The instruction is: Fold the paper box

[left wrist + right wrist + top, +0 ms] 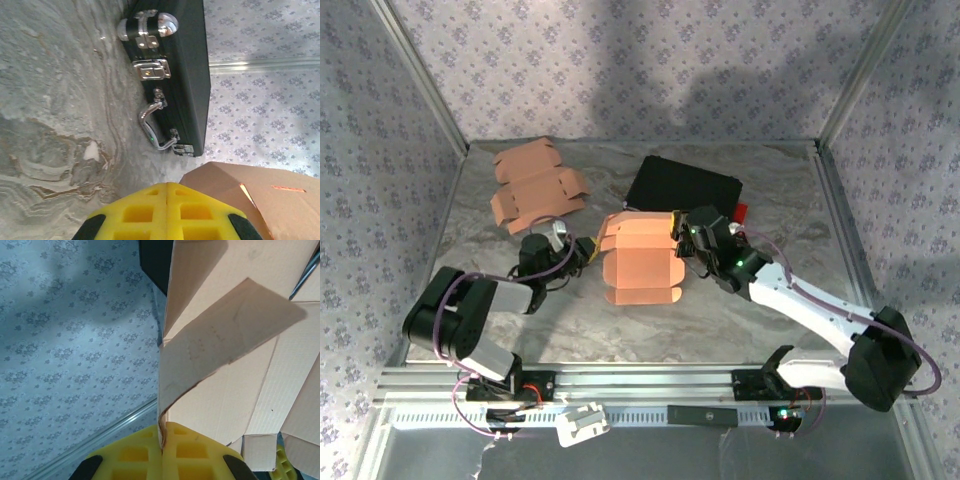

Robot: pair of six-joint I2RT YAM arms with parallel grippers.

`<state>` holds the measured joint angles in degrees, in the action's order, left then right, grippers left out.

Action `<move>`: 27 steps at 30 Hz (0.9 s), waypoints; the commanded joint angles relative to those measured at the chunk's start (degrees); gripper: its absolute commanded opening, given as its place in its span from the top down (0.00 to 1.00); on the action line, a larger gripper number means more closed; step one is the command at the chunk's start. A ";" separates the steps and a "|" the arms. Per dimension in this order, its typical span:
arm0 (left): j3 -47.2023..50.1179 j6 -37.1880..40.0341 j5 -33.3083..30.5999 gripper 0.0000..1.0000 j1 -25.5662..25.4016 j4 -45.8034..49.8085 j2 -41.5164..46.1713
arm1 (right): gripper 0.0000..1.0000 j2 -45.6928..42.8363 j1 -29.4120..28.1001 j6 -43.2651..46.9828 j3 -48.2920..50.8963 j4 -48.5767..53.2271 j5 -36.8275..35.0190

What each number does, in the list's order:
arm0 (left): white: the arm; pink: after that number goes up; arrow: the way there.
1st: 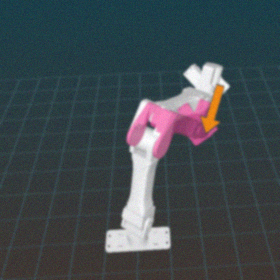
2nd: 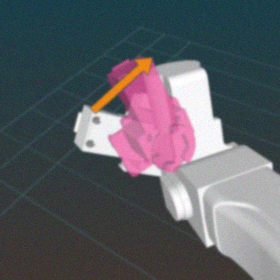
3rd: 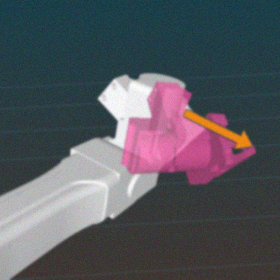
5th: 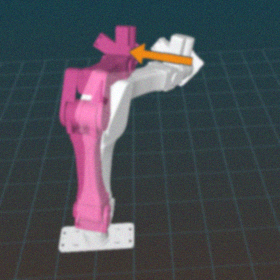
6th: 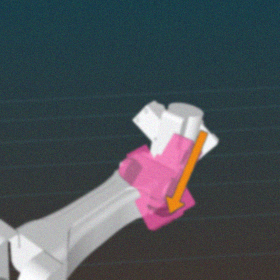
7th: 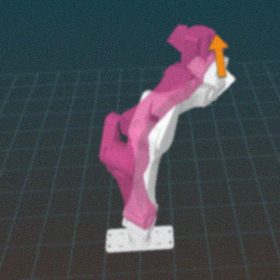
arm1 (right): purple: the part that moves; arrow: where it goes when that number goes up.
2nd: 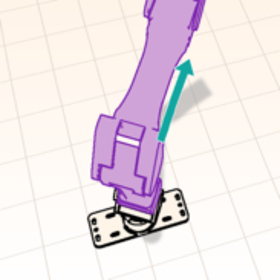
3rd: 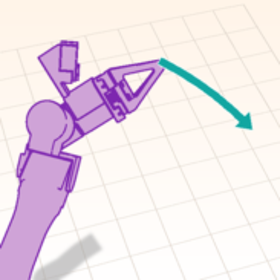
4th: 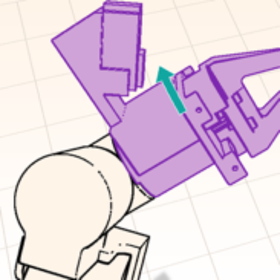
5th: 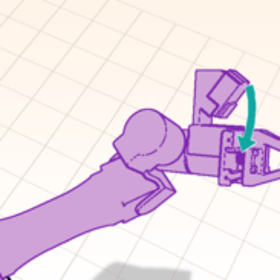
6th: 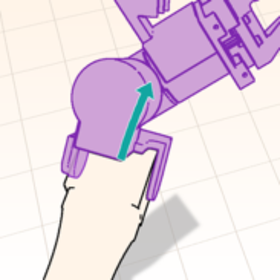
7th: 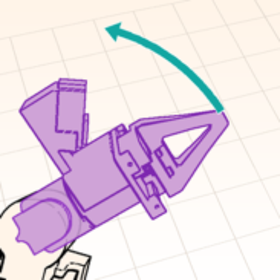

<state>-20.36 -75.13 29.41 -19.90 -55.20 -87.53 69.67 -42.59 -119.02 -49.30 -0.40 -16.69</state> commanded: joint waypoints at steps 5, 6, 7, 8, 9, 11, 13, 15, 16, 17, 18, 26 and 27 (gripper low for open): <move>-3.79 -2.21 0.22 1.00 -3.00 -8.25 -0.53 | 1.00 -1.69 1.08 -6.24 1.84 -1.95 1.04; -3.98 -2.13 -0.02 1.00 -3.74 -8.29 -0.35 | 1.00 -1.64 1.29 -6.22 1.88 -2.27 1.25; -3.91 -1.96 -0.49 1.00 -4.57 -8.33 -0.12 | 1.00 -1.66 1.54 -6.09 1.86 -2.12 1.63; -3.66 -1.73 -1.00 1.00 -5.24 -8.10 0.29 | 1.00 -1.64 1.81 -5.88 1.82 -1.94 1.95; -3.52 -1.53 -1.33 1.00 -5.77 -7.78 0.61 | 1.00 -1.72 1.89 -5.85 1.81 -1.97 1.92; -3.22 -1.25 -2.13 1.00 -6.82 -6.94 1.08 | 1.00 -1.66 2.08 -5.71 2.09 -2.37 2.13; -2.85 -0.99 -2.81 1.00 -7.42 -6.32 1.30 | 1.00 -1.64 2.07 -5.51 2.18 -2.41 2.09; -2.28 -0.80 -3.34 1.00 -7.52 -5.90 1.36 | 1.00 -1.55 2.07 -5.27 2.27 -2.67 2.18; -2.01 -0.71 -3.48 1.00 -7.52 -6.05 1.38 | 1.00 -1.40 2.02 -5.26 2.47 -2.75 2.27; -1.76 -0.64 -3.60 1.00 -7.52 -5.79 1.52 | 1.00 -1.36 1.99 -5.11 2.71 -2.78 2.27; -1.71 -0.42 -3.80 1.00 -7.52 -5.08 1.86 | 1.00 -1.29 1.98 -4.93 2.88 -2.80 2.23; -1.20 7.76 -13.16 0.73 -6.83 30.15 16.86 | 1.00 -1.64 1.37 2.40 5.87 -4.90 1.20; -1.50 9.49 -15.61 0.63 -6.49 37.86 20.70 | 1.00 -1.65 1.01 3.55 6.82 -5.59 1.00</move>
<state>-21.91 -71.50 20.14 -26.74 -36.49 -74.32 68.66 -40.80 -118.34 -44.29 -5.06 -15.31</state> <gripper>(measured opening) 0.322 0.052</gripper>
